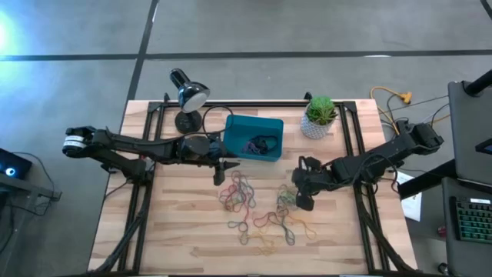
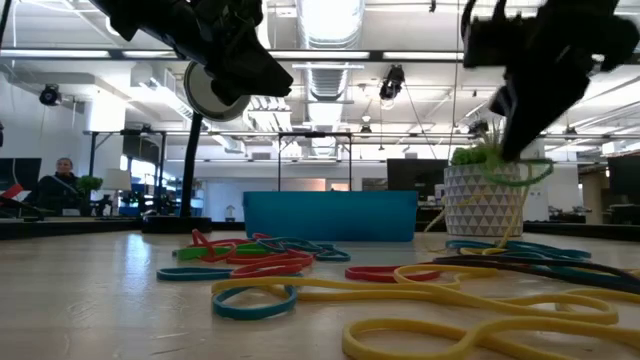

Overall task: Pick and place rubber bands into bin
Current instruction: Put the yellow rubber band into the blue bin

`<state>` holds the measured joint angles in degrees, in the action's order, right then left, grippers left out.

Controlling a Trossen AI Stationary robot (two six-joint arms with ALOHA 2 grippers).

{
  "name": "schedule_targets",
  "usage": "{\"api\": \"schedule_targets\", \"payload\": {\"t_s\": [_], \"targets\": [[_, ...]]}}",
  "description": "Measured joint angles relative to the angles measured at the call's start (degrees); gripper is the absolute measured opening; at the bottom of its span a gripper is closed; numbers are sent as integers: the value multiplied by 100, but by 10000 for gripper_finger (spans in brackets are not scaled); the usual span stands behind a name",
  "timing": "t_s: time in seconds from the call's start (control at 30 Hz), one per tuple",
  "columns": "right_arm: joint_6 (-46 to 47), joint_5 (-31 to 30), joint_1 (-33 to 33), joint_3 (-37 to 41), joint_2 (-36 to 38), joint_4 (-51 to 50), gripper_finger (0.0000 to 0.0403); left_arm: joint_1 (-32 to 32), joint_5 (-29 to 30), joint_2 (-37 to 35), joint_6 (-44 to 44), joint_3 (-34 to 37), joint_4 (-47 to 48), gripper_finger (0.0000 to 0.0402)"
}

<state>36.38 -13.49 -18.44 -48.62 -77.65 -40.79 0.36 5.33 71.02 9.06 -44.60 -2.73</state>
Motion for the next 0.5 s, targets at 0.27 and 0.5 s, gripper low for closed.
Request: {"api": "schedule_targets", "payload": {"t_s": [0.27, 0.5], "targets": [[-52, 630, -96, 26, -443, 114, 8, 0, 14, 0, 102, 0, -71, 118], [26, 624, -90, 186, -819, 324, 8, 0, 14, 0, 111, 0, -121, 118]]}}
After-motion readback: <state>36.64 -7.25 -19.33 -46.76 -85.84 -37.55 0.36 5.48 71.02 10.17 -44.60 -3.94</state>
